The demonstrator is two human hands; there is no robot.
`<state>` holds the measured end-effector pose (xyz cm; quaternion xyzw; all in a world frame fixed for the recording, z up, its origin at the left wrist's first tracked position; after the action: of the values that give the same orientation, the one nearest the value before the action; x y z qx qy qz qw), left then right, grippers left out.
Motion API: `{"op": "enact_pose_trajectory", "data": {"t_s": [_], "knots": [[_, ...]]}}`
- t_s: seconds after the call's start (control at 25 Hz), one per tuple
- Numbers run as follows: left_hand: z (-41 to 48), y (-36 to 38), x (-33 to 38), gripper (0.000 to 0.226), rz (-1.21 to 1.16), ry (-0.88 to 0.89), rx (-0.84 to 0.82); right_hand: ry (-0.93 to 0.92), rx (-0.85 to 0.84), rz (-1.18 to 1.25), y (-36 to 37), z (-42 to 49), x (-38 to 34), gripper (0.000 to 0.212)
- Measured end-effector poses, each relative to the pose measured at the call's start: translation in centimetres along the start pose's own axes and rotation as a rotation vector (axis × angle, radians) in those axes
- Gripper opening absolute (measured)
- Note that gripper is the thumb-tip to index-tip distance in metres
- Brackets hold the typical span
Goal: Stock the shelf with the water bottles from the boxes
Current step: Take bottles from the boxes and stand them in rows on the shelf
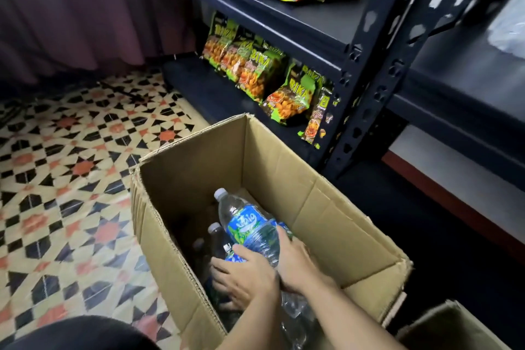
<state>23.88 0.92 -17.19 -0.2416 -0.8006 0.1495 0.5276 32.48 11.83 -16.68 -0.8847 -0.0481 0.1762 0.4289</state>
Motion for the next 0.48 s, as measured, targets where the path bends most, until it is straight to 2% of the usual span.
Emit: {"op": "enact_pose_trajectory", "data": {"t_s": [0.08, 0.2, 0.36, 0.48], "knots": [[-0.8, 0.7, -2.0, 0.057, 0.016, -0.105, 0.006, -0.032, -0.019, 0.020, -1.3, 0.8, 0.7, 0.101], [-1.8, 2.1, -4.7, 0.062, 0.062, -0.201, -0.076, -0.084, 0.005, -0.144, -3.9, 1.4, 2.4, 0.113], [-2.2, 3.2, -6.2, 0.086, 0.125, -0.143, -0.101, -0.046, -0.048, -0.034, -4.4, 0.1, 4.1, 0.107], [-1.9, 3.1, -7.1, 0.106, 0.156, -0.106, -0.048, -0.026, -0.059, -0.064, -4.1, 0.7, 3.8, 0.116]]}}
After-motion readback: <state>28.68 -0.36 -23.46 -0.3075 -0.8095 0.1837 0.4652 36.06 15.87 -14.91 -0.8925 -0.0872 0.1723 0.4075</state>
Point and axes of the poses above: each hand's wrist, its own z-axis towards the middle knuckle, its own y-axis out of the palm, x = y × z, the point moved 8 cm from there along z, towards the middle knuckle, and after that the axes turned 8 degrees about y, right-handed, at the moved point
